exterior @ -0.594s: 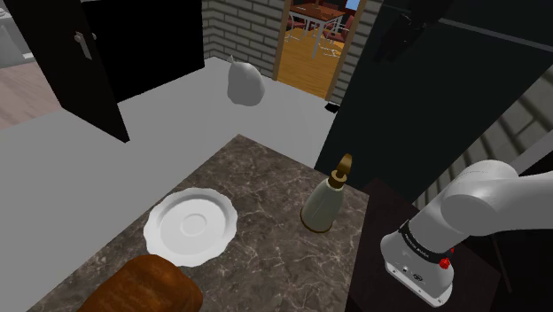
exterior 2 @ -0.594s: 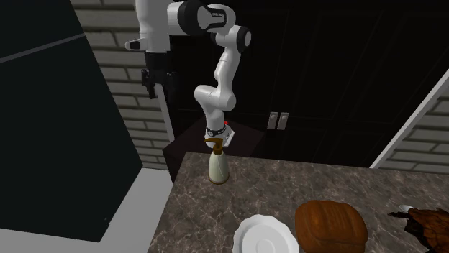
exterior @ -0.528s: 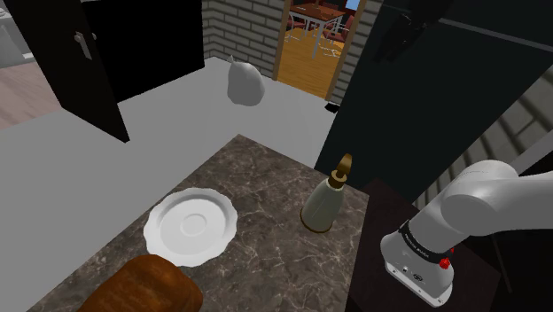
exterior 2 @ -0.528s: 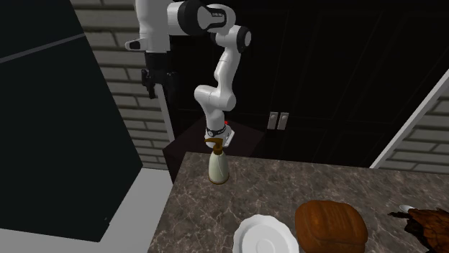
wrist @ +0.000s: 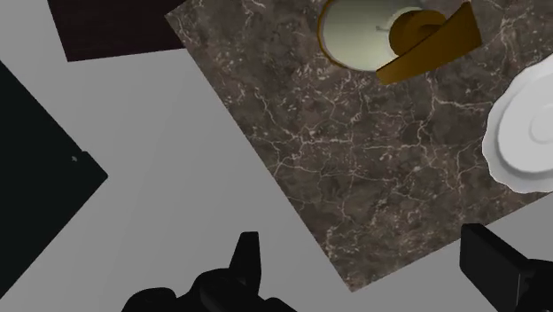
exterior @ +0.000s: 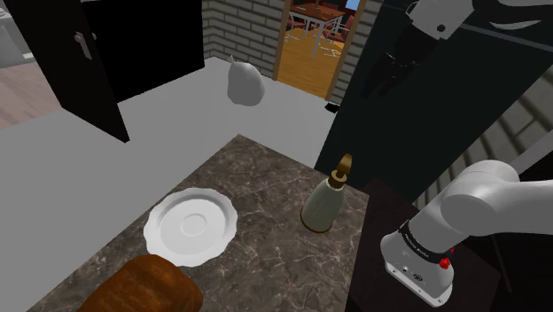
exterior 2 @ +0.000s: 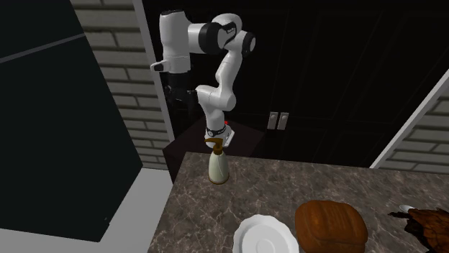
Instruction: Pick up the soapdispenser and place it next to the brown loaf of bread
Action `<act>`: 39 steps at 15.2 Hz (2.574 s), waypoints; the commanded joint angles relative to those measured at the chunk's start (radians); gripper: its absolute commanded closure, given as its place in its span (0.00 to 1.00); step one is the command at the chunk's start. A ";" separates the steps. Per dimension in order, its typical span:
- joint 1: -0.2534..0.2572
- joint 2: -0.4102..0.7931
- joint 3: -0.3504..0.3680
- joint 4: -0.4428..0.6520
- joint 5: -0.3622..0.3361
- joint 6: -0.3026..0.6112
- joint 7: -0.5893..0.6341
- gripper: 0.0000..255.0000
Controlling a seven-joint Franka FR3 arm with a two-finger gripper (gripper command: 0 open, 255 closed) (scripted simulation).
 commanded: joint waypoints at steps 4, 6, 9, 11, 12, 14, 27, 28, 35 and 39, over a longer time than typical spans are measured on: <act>0.018 -0.076 0.093 -0.128 0.080 0.025 0.137 0.00; 0.032 -0.099 0.136 -0.173 0.120 0.037 0.195 0.00; 0.059 -0.125 0.206 -0.231 0.187 0.057 0.284 0.00; 0.079 -0.135 0.257 -0.264 0.237 0.074 0.344 0.00; 0.090 -0.136 0.283 -0.278 0.262 0.084 0.375 0.00; 0.107 -0.135 0.323 -0.297 0.301 0.100 0.420 0.00; 0.126 -0.098 0.378 -0.374 0.355 0.215 0.413 0.00; 0.126 -0.098 0.378 -0.374 0.355 0.215 0.413 0.00; 0.126 -0.098 0.378 -0.374 0.355 0.215 0.413 1.00; 0.126 -0.098 0.378 -0.374 0.355 0.216 0.413 1.00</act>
